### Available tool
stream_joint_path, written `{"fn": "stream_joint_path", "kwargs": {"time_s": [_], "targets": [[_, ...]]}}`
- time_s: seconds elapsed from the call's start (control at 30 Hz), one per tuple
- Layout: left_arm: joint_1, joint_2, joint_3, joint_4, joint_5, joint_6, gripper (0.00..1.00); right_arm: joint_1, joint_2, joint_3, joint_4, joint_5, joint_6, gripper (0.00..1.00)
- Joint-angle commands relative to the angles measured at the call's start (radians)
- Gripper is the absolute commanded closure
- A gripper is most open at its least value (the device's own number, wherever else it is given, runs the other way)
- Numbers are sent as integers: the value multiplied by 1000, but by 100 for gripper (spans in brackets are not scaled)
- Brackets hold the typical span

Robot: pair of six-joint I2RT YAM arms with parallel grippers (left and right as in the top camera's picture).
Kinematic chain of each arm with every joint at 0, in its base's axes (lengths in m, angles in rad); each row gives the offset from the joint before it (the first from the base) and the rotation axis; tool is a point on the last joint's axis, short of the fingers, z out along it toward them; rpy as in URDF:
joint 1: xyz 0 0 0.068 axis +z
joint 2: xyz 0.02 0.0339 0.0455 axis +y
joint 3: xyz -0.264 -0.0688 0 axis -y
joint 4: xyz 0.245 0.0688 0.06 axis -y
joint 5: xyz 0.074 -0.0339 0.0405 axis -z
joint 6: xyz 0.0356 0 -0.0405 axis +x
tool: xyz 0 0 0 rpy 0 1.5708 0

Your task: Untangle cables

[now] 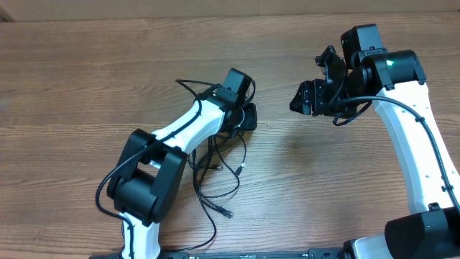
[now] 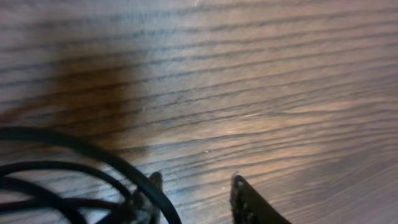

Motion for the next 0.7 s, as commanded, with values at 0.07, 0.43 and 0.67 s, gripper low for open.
{"fn": "stream_joint_path", "kwargs": {"time_s": [0.07, 0.43, 0.67], "targets": [[5, 9, 28, 8, 163, 105, 92, -6, -1, -6, 3, 10, 0, 24], [123, -123, 333, -112, 654, 237, 96, -35, -1, -6, 22, 6, 1, 12], [172, -197, 431, -112, 844, 240, 96, -54, 2, -6, 53, -117, 1, 3]]}}
